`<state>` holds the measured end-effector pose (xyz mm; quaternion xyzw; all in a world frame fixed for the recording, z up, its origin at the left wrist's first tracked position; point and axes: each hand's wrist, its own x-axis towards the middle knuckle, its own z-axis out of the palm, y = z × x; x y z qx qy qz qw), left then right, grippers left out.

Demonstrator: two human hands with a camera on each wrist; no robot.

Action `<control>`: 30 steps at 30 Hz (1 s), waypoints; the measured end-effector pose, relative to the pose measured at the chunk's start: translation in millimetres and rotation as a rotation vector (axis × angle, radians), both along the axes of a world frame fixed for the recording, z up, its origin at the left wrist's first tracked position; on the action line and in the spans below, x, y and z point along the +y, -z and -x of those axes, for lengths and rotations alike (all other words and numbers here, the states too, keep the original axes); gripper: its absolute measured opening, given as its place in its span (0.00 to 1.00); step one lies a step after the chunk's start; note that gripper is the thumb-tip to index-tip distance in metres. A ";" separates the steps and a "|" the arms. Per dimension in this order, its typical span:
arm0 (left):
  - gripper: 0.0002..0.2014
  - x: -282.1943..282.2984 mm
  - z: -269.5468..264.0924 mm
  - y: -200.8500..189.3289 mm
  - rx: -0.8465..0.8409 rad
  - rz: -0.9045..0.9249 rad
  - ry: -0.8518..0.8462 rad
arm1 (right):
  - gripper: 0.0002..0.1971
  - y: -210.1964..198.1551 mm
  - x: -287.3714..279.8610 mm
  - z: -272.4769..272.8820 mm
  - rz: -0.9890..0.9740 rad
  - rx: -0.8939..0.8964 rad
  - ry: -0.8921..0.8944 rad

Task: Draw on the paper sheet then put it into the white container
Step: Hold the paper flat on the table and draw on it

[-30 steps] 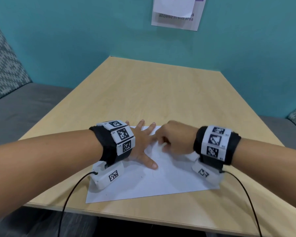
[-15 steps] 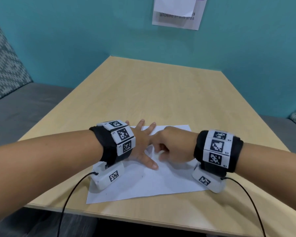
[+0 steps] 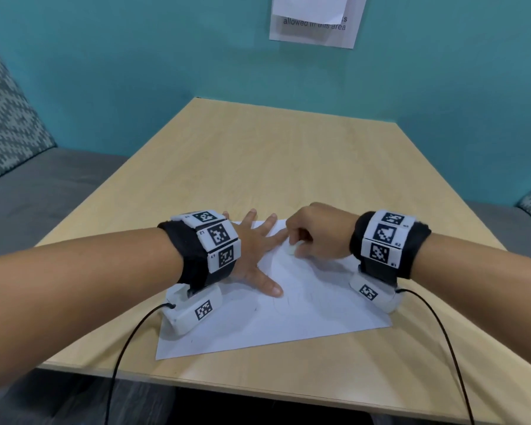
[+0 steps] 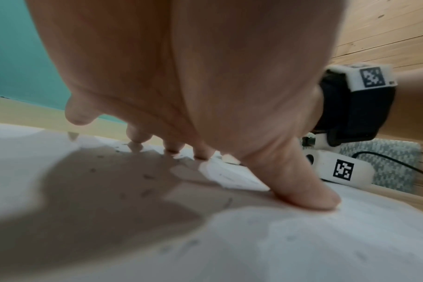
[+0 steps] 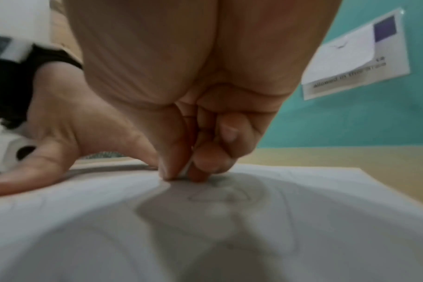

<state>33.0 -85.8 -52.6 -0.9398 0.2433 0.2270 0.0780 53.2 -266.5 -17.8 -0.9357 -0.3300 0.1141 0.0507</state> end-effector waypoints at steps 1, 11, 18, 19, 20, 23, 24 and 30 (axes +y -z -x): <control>0.58 0.0 0.0 0.2 -0.002 -0.003 0.003 | 0.02 0.3 -0.3 1.9 0.002 -0.012 -0.008; 0.59 3.2 -3.7 4.9 -0.010 0.003 0.012 | 0.03 -1.0 -3.1 8.8 0.016 0.018 -0.026; 0.59 2.9 -3.7 5.7 -0.012 0.001 0.003 | 0.08 -0.6 -5.2 8.5 0.032 0.026 -0.028; 0.60 2.5 -3.3 6.1 -0.016 -0.002 0.005 | 0.08 0.1 -7.1 6.8 0.027 0.020 -0.008; 0.60 2.8 -3.3 6.0 -0.017 -0.006 0.007 | 0.08 1.3 -6.7 9.7 0.030 0.026 -0.016; 0.59 4.6 -3.2 6.6 -0.010 -0.013 0.013 | 0.08 7.2 -1.9 26.3 0.051 0.101 -0.107; 0.59 5.0 -3.5 7.0 -0.012 -0.013 0.013 | 0.08 6.2 -1.7 25.5 0.051 0.104 -0.106; 0.60 2.6 -2.5 3.5 0.005 -0.022 0.005 | 0.04 4.9 -7.2 18.4 0.036 0.032 -0.052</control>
